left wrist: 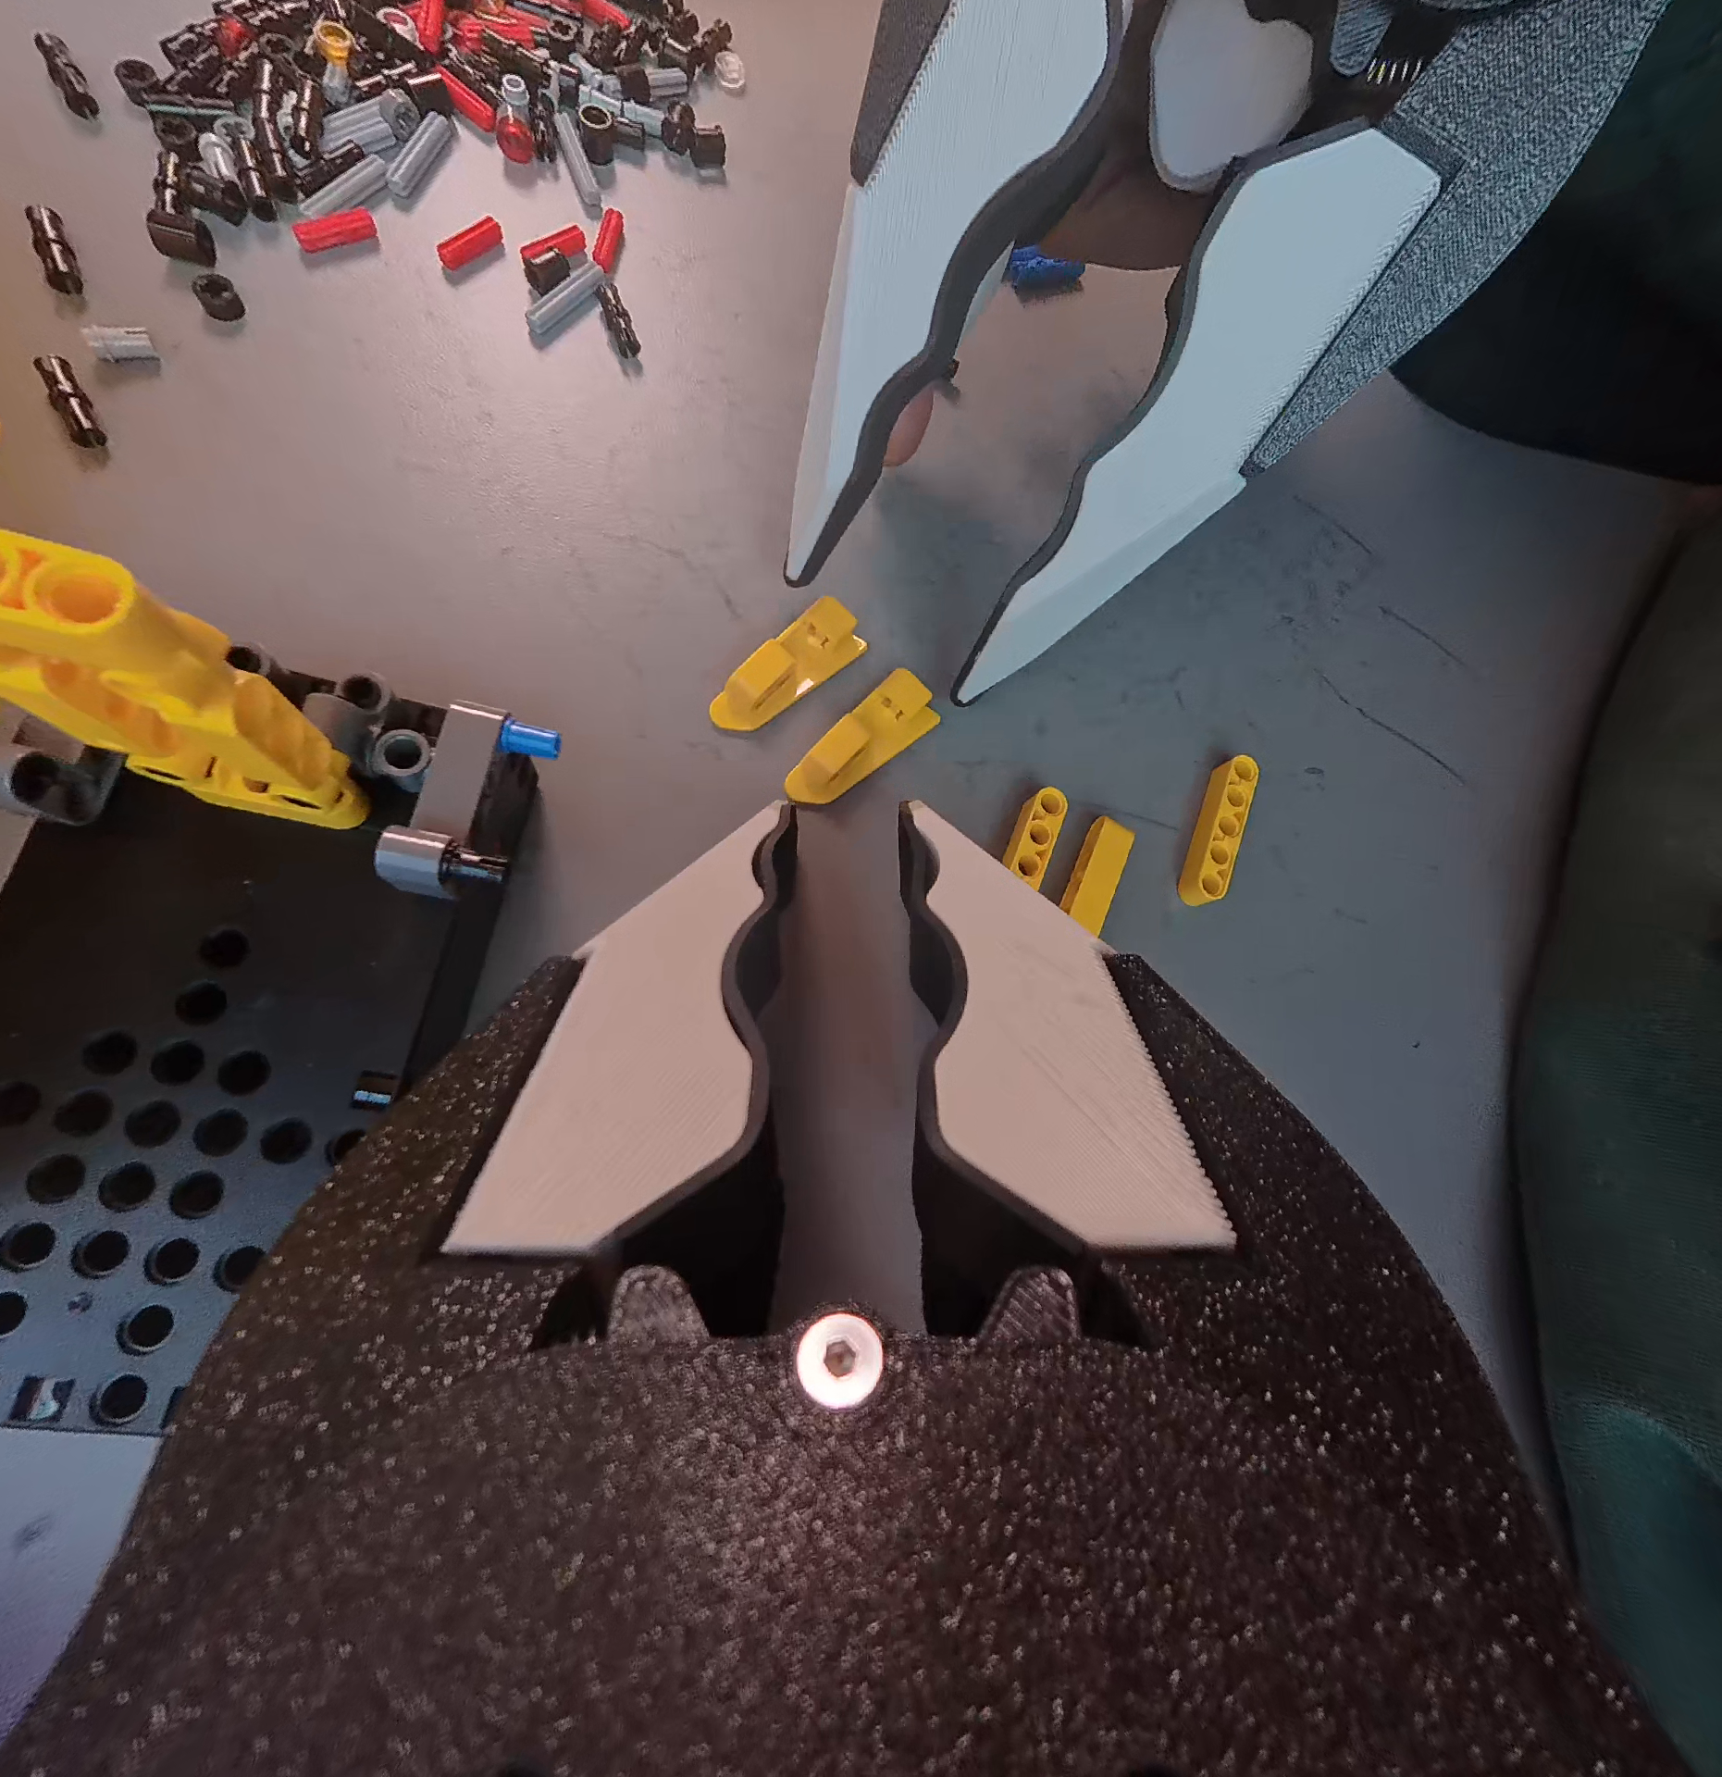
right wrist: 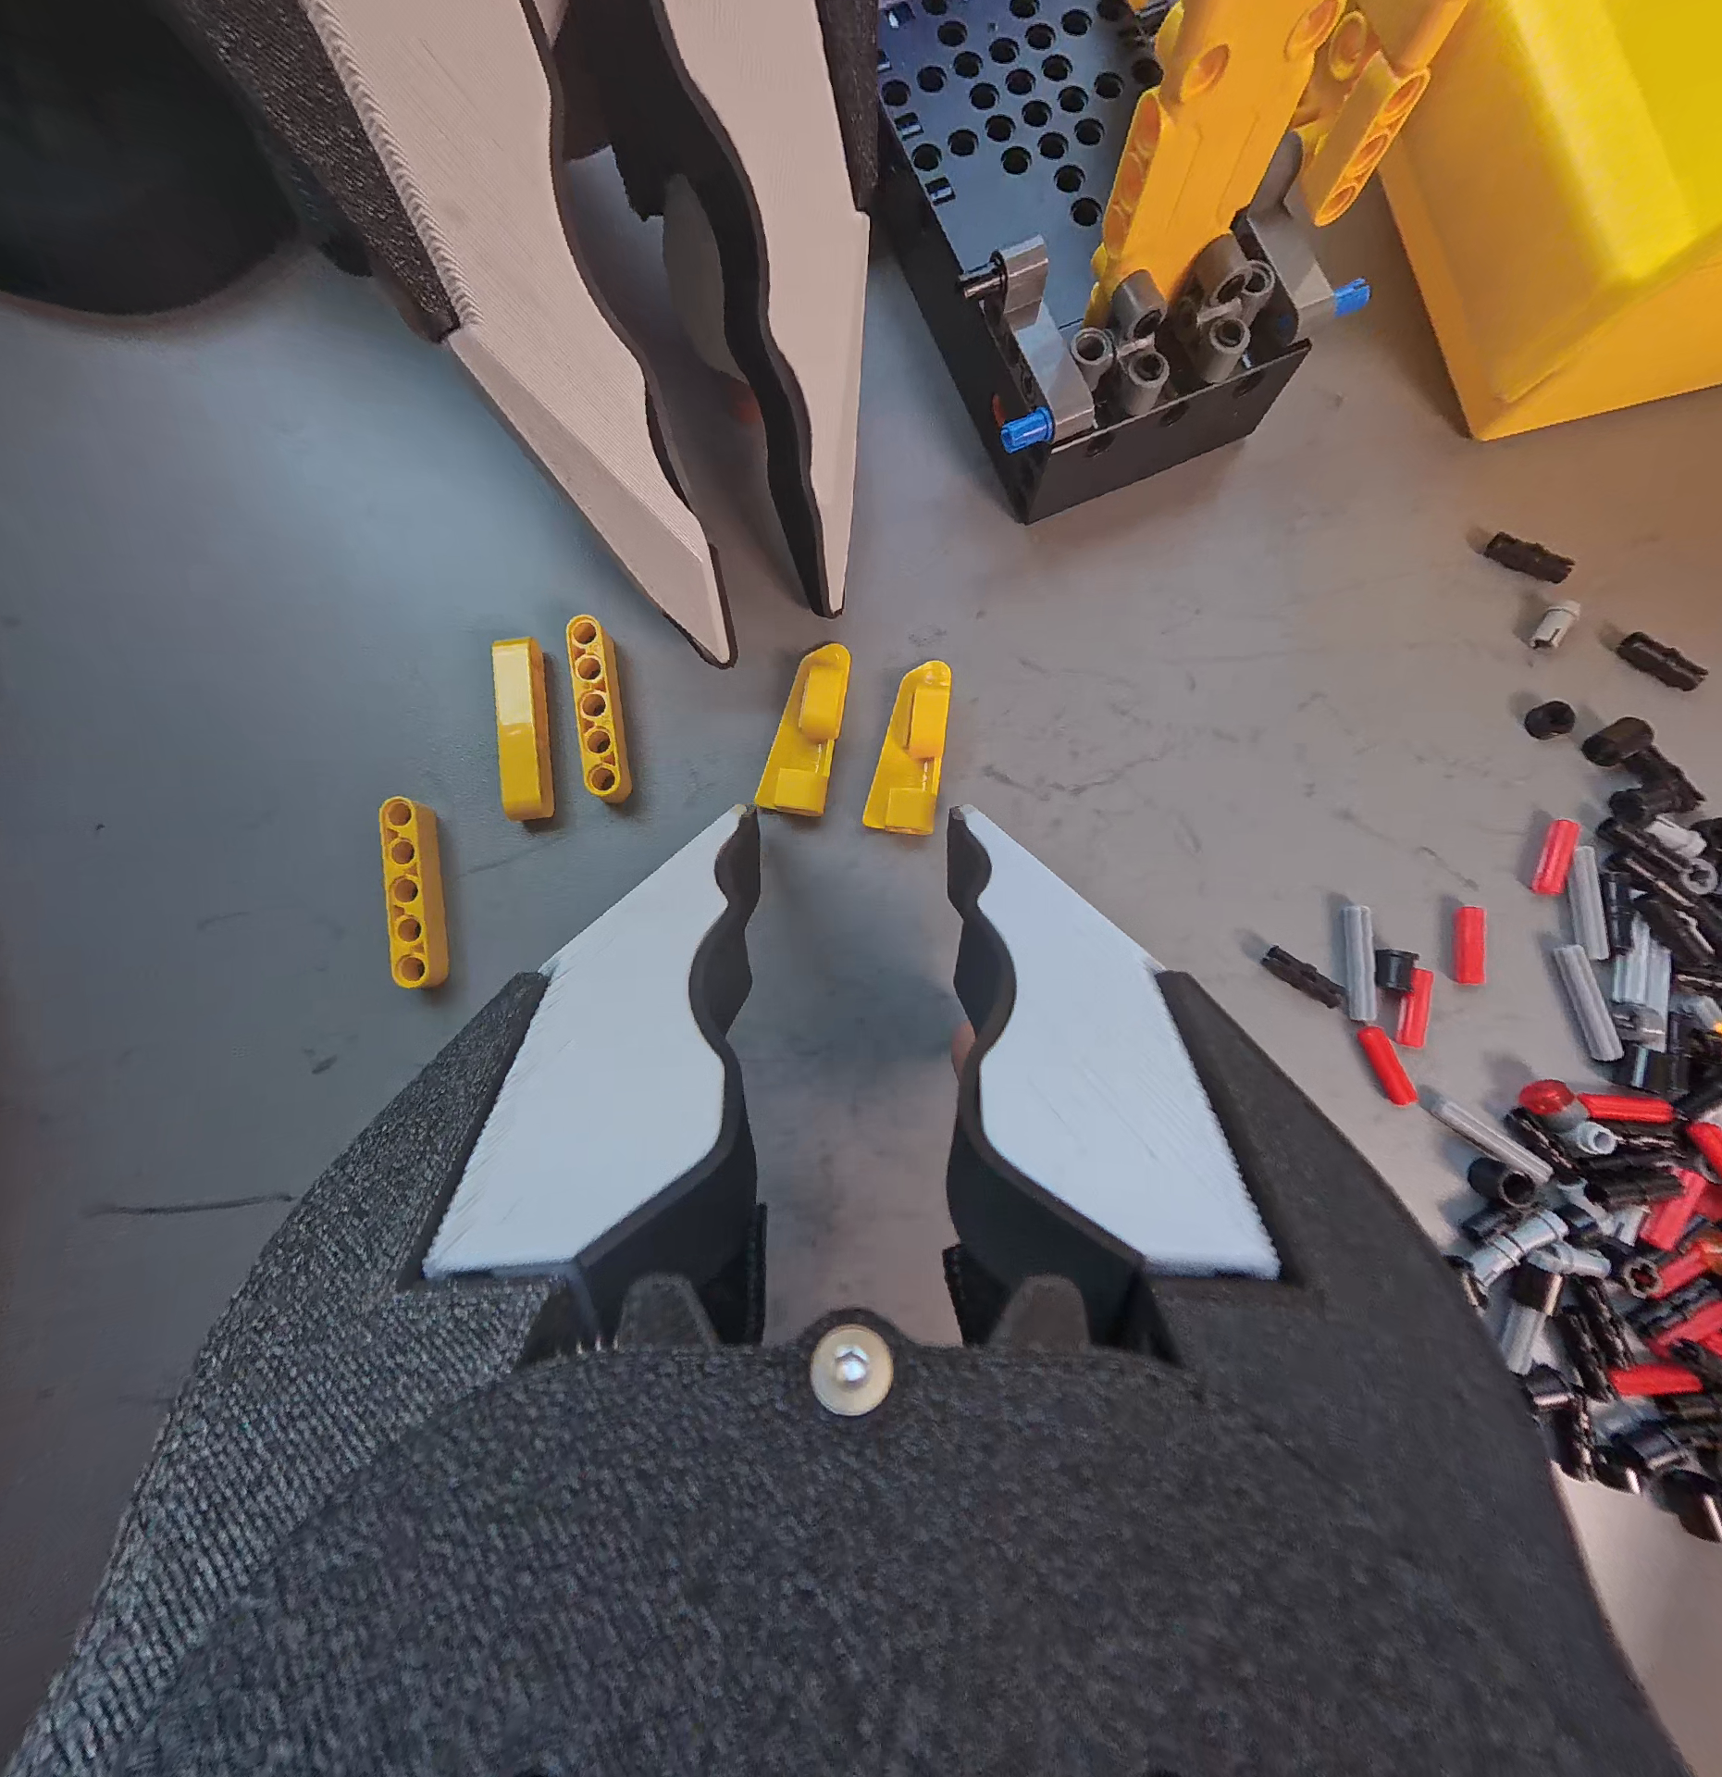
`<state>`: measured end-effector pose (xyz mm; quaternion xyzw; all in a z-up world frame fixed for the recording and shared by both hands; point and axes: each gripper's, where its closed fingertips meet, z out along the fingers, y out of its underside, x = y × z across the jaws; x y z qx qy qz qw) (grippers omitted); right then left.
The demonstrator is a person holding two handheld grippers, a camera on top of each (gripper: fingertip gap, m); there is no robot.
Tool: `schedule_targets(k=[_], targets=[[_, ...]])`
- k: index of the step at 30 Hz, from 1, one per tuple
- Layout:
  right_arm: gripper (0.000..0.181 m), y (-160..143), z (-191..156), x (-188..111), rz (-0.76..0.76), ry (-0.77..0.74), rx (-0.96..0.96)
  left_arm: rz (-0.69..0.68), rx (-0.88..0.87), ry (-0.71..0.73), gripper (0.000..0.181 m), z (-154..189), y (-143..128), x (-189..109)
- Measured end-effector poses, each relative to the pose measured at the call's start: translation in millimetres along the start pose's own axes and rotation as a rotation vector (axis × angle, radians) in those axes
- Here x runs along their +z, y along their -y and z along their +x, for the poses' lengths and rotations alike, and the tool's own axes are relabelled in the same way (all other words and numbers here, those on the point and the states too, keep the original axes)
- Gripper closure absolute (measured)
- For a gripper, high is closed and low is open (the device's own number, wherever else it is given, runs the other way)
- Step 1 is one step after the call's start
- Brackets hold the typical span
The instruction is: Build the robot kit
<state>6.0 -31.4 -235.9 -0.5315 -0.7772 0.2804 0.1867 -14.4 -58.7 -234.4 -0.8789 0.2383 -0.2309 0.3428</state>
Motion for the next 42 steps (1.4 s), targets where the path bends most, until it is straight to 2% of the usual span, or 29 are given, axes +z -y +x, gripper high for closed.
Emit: schedule_targets(k=[8, 25, 33, 37, 39, 42], targets=[[0.139, 5, -2, 4, -0.012, 0.021, -0.002, 0.000, 0.004, 0.000, 0.162, 0, 0, 0], [0.144, 5, -4, 2, -0.010, 0.049, -0.029, 0.005, 0.000, 0.000, 0.162, -2, -2, -2], [0.154, 11, 14, 0, 0.022, 0.034, 0.164, 0.006, 0.002, 0.002, 0.162, -3, -2, -2], [0.157, 13, 16, 10, -0.009, 0.015, 0.183, 0.012, 0.005, 0.004, 0.162, -3, -1, -3], [0.170, 13, 19, 15, -0.023, 0.000, 0.182, 0.017, 0.007, 0.008, 0.162, -3, 0, -5], [0.173, 16, 22, 13, -0.015, -0.029, 0.131, 0.048, -0.008, 0.009, 0.161, -3, 5, -8]])
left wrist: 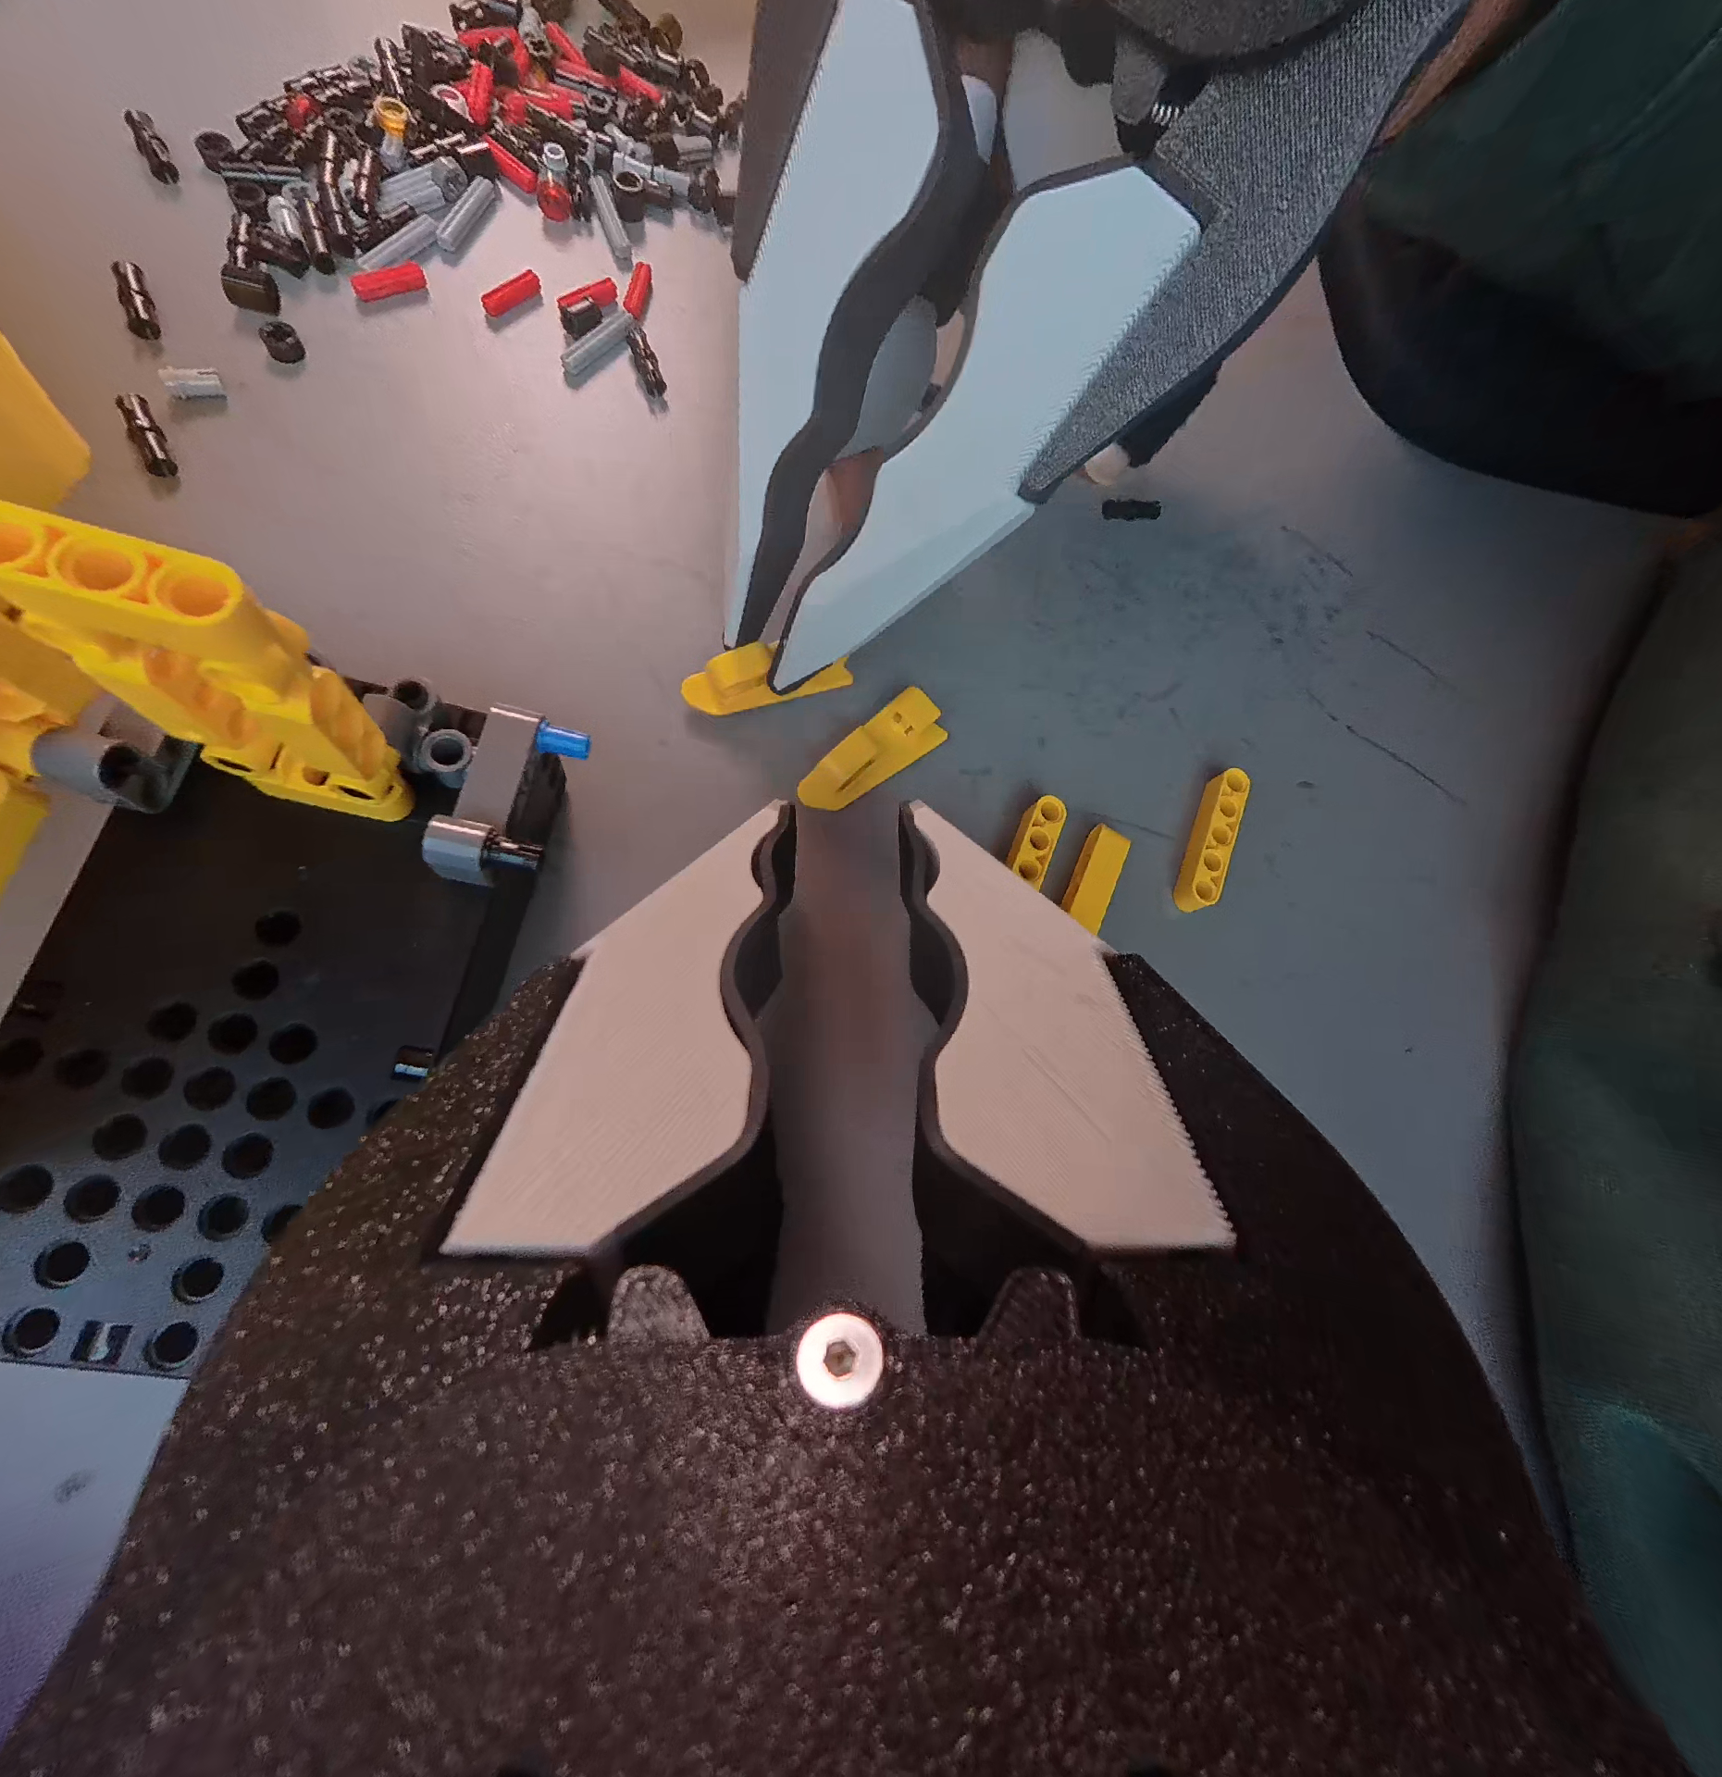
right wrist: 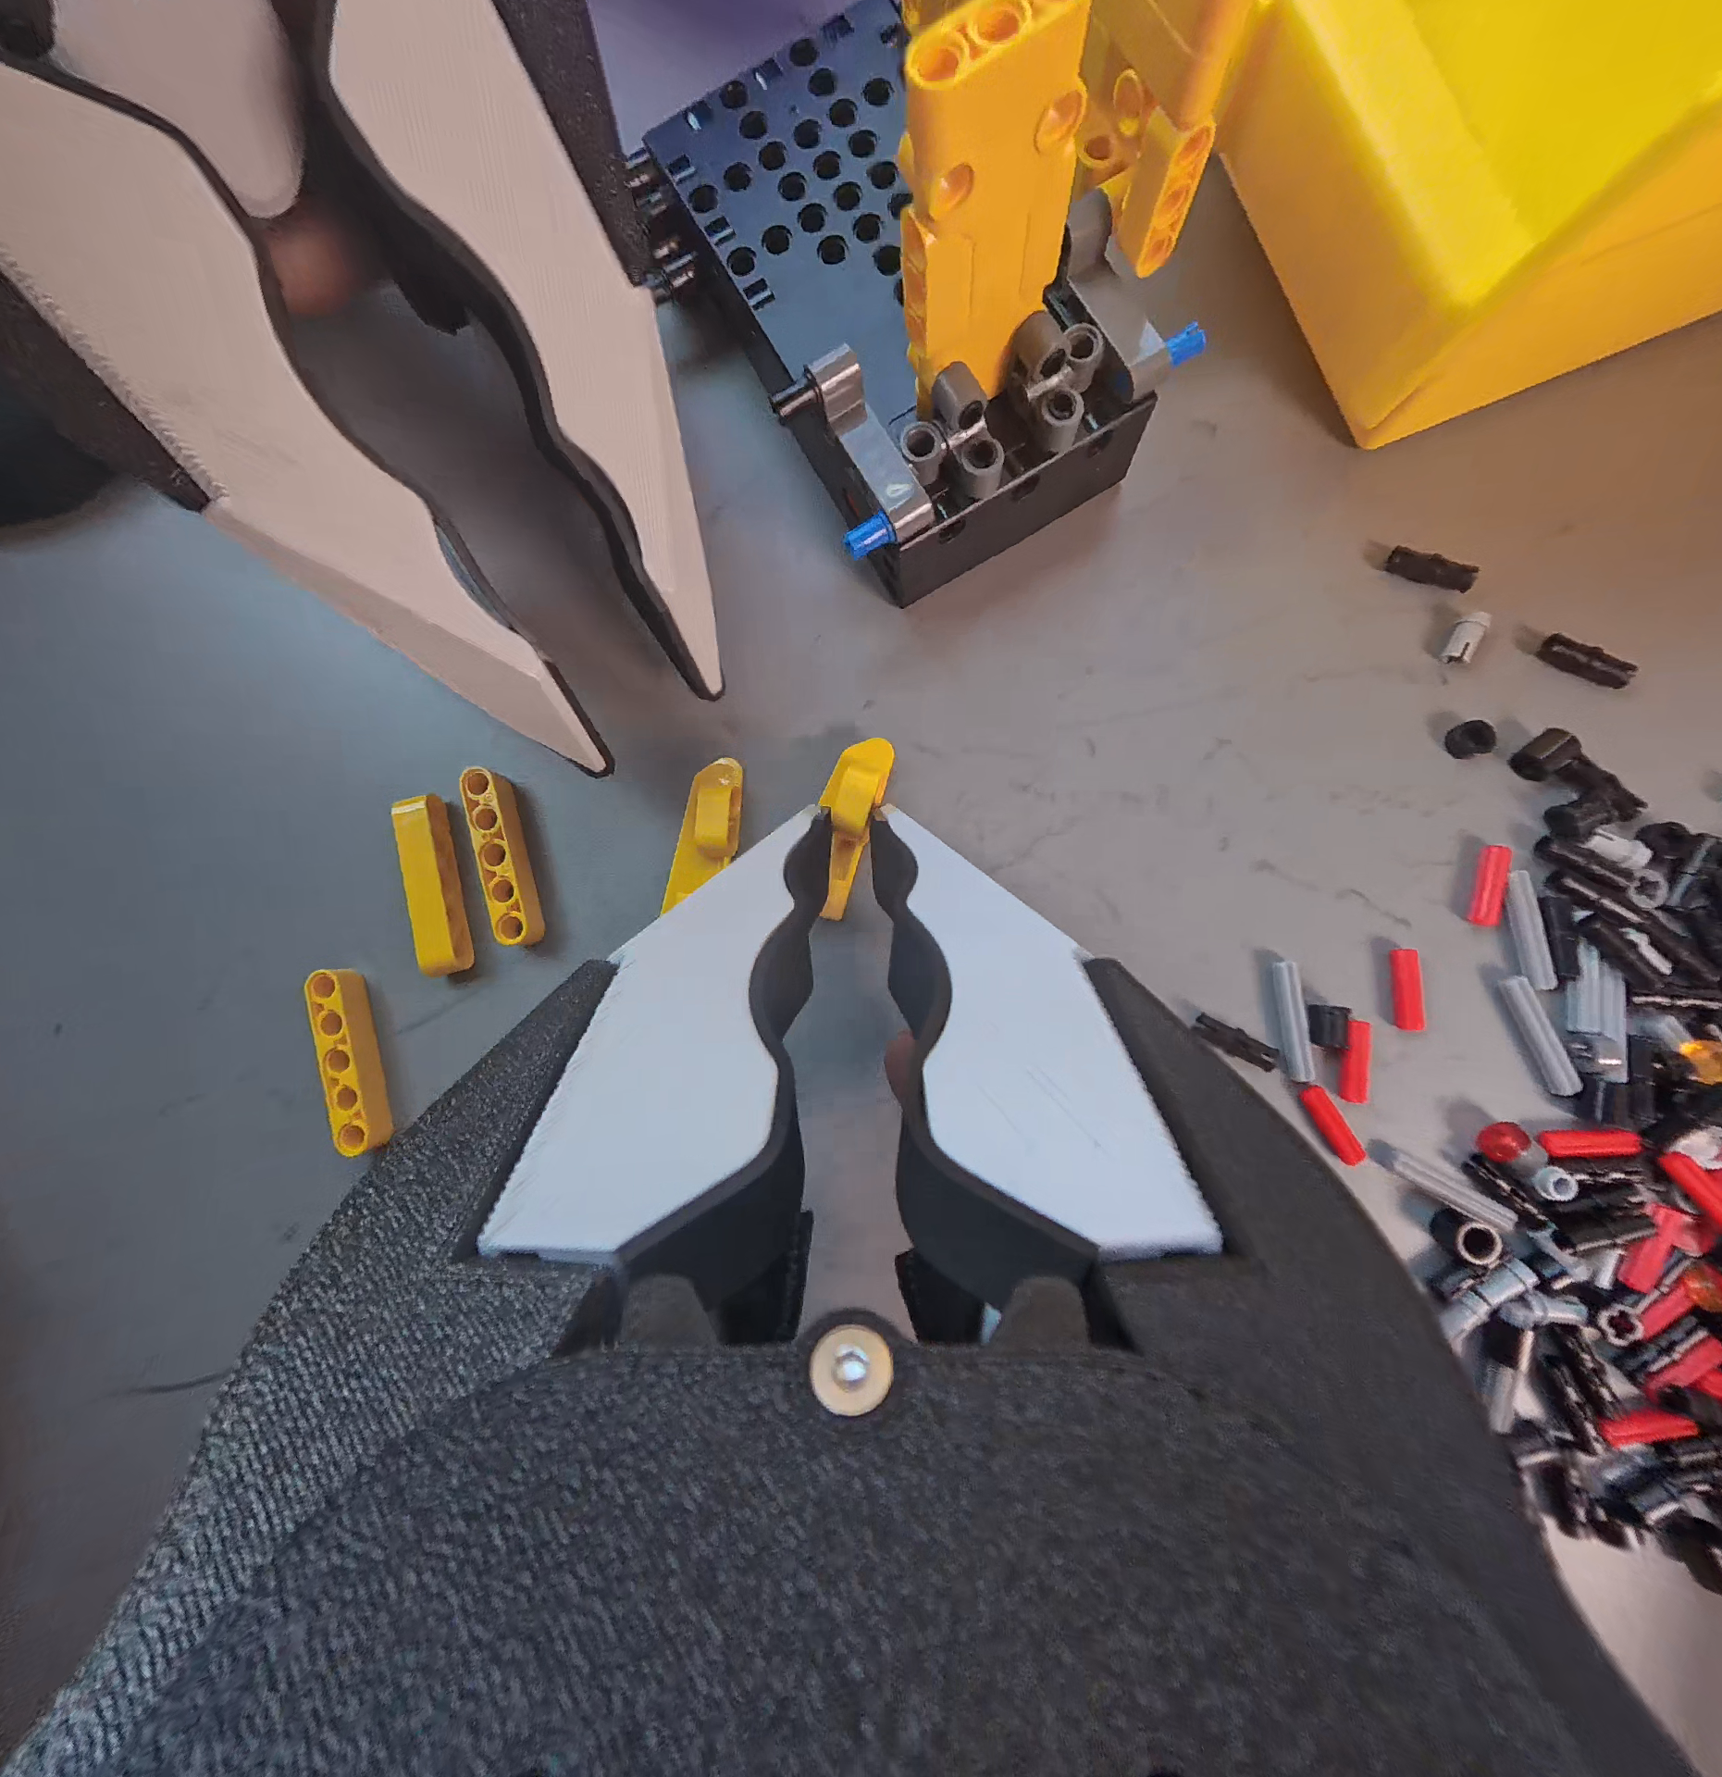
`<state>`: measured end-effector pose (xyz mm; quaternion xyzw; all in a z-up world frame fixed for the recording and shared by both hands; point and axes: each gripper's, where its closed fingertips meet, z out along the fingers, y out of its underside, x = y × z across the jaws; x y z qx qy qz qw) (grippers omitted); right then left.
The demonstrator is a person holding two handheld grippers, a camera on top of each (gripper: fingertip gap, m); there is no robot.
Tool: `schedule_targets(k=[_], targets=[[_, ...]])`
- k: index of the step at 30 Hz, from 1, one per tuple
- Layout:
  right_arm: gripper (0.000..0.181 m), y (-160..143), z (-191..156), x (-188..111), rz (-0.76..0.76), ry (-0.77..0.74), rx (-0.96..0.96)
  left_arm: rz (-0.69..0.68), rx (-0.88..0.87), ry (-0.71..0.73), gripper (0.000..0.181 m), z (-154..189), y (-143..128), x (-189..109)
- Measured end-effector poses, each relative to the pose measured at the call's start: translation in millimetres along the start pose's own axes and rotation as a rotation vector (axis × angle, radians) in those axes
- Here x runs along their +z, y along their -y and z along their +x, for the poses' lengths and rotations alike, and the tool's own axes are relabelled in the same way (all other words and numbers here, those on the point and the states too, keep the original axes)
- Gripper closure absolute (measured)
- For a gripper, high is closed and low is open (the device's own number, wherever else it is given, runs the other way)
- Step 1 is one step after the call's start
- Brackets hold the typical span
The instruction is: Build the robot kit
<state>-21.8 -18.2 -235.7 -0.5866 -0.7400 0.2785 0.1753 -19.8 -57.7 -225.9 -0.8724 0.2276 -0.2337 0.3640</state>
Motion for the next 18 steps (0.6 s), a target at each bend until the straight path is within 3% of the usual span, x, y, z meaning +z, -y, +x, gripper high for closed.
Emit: schedule_targets(k=[3, 7, 11, 18], targets=[[0.174, 18, -17, -18, 0.125, 0.025, -0.161, 0.098, -0.088, -0.038, 0.159, 0, 16, -9], [0.174, 30, -37, -41, 0.238, 0.005, -0.353, 0.270, -0.256, -0.221, 0.157, 15, 45, -27], [0.174, 37, -53, -55, 0.299, -0.026, -0.453, 0.294, -0.277, -0.326, 0.171, 36, 52, -28], [0.175, 39, -63, -72, 0.358, -0.101, -0.540, 0.330, -0.286, -0.398, 0.174, 51, 62, -33]])
